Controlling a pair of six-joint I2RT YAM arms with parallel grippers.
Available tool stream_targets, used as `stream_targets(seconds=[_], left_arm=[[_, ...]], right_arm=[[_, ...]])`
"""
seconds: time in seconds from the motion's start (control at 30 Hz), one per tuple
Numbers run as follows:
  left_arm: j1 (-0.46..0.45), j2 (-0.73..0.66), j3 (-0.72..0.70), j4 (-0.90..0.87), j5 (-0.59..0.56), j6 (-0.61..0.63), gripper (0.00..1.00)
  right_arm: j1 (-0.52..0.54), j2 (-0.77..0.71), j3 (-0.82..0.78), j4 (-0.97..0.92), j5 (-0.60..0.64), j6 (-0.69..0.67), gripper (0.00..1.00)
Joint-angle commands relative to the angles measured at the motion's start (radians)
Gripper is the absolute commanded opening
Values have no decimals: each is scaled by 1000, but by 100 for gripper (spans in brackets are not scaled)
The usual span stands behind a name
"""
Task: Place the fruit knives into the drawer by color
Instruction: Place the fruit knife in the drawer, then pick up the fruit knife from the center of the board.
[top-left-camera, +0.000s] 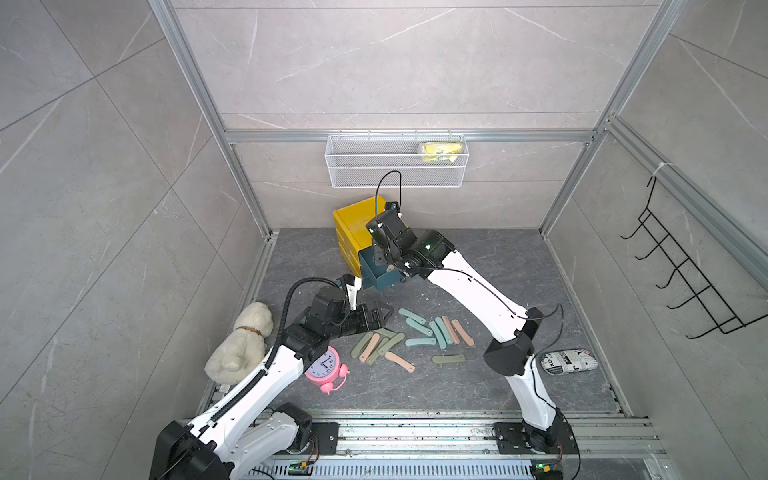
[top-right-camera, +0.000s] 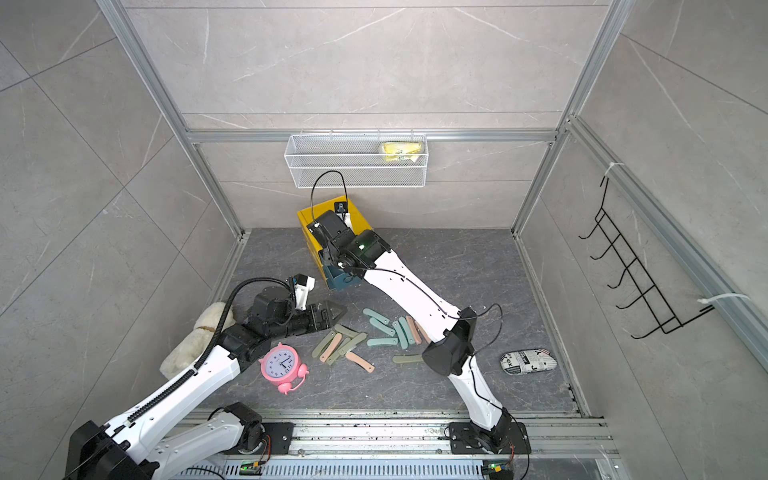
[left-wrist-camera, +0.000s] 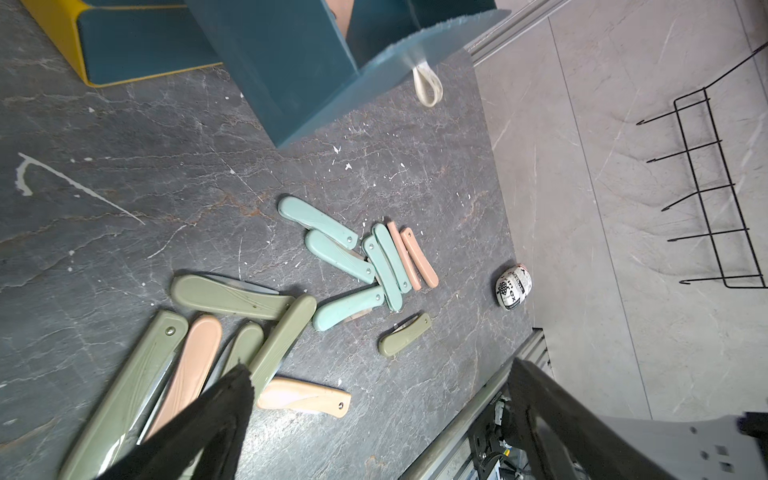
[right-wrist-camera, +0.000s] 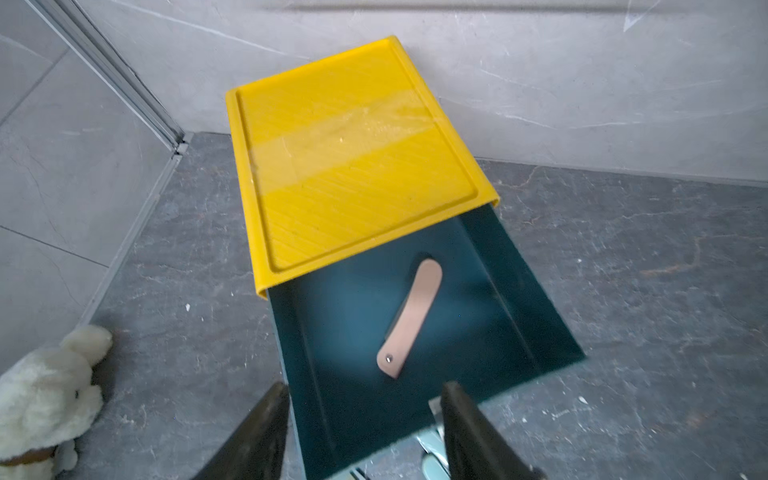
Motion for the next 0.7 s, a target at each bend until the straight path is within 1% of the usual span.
stream_targets(seconds=[0.0,0.1,0.27,0.47,0.57,0.67], left_arm=[[-21,11,57,15,-23,8,99],[-57,33,80,14,-49,11,99],[-138,118,135,19,-102,28,99],[-229,252,219,32,-139,62,97],[-259,322,265,27,-150,80,97],[-284,402,316,17,-145,96,94]], right_arm=[[-14,-171,-225,244,51,-29,63],[-15,-292,-397,301,60,-22,63],[-15,-522,-730,407,61,16,64],[-24,-694,-940,353,75,94,65],[-33,-787,-1054,319,91,145,65],[-69,-856,-1161,282,87,198,65]])
